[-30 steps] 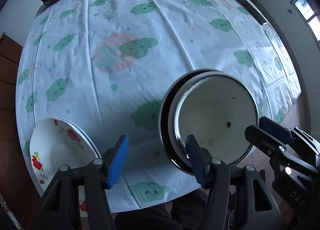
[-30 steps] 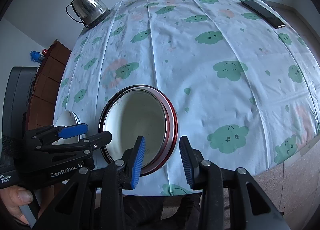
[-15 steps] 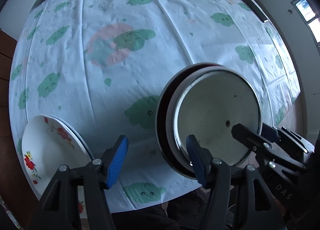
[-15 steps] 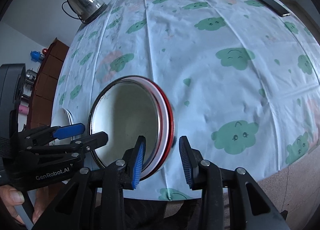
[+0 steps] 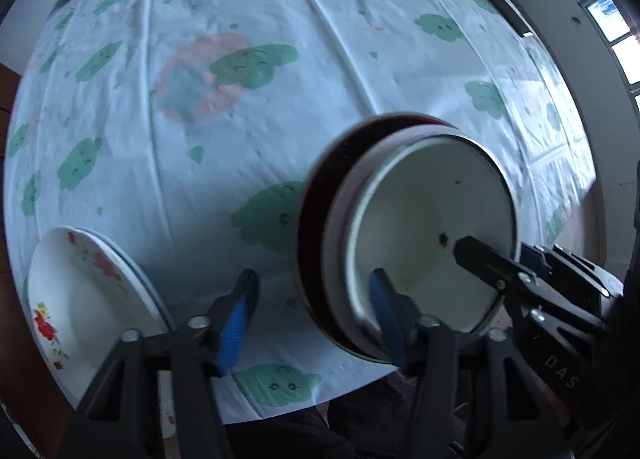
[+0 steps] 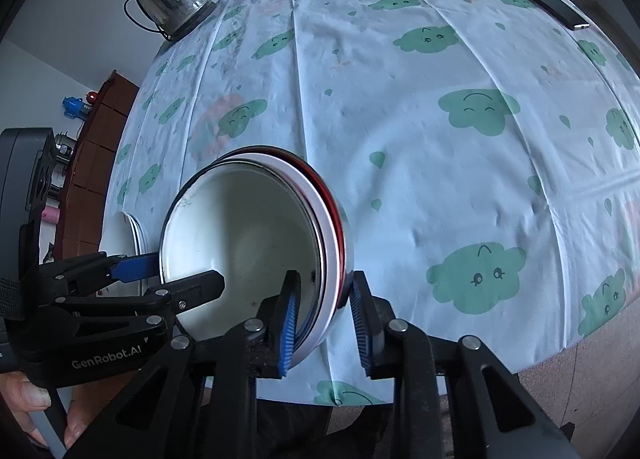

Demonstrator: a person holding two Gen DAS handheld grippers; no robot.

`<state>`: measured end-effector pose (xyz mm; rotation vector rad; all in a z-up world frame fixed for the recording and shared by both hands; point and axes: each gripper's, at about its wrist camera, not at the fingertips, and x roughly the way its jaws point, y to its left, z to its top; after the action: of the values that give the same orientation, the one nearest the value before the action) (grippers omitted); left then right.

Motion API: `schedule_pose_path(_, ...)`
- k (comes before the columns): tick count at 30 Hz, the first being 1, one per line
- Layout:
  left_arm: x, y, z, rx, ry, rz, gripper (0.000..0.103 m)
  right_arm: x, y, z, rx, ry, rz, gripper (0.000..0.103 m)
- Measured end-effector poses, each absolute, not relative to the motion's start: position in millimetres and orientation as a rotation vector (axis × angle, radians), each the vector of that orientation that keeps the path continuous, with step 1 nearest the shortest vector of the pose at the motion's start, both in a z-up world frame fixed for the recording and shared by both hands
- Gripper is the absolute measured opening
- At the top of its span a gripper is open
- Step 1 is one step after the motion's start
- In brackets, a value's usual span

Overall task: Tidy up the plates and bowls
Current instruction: 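Lift the bowl stack and carry it over the red-flower plate stack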

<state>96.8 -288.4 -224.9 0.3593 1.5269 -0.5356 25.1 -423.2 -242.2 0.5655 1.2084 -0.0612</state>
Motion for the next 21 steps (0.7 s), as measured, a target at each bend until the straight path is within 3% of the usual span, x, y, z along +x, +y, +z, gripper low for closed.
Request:
schedule_pose_path(3,92,-294,-228,0.374,1.54,-0.556,0.034,25,-421,-240,0.555,1.206,-0.064,0.027)
schedule_pose_path(21,105,-273,-218,0.276,1.546,-0.545,0.032,24,-432,-239,0.661,1.194,-0.086,0.027)
